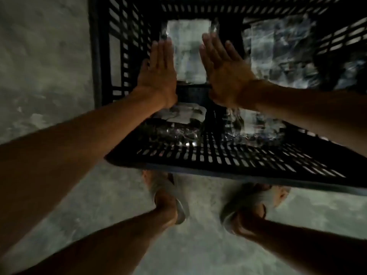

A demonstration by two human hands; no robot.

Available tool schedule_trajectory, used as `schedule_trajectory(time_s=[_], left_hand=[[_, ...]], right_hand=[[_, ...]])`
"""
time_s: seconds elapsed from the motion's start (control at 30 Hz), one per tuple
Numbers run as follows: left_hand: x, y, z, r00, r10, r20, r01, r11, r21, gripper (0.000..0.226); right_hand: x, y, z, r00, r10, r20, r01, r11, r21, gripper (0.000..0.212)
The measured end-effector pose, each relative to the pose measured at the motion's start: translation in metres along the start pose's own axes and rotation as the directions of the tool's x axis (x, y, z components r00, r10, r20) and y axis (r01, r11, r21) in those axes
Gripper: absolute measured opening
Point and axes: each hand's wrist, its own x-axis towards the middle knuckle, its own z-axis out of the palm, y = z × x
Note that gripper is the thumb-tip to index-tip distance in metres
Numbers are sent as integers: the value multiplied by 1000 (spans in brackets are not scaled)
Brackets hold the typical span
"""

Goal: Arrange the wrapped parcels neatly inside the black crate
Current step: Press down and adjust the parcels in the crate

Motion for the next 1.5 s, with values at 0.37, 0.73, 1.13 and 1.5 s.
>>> schedule_trajectory(time_s=[0.37, 0.73, 1.13, 1.5], left_hand=[[62, 3, 80, 962, 48, -269, 17, 972, 233, 57], [41, 5, 41, 981, 96, -171, -14, 904, 427, 72], [-26, -43, -96, 997, 80, -15, -44, 369, -928, 59], [34, -13, -28, 939, -341, -53, 92, 396, -914, 35]], right_hand=[[43, -10, 49, 995, 87, -53, -98, 963, -251, 115], [28, -7, 22, 999, 33, 1, -32, 983, -181, 88], [-22, 44, -91, 949, 315, 1, -112, 335, 935, 41], [21, 28, -37, 899, 383, 212, -294, 169, 941, 27]])
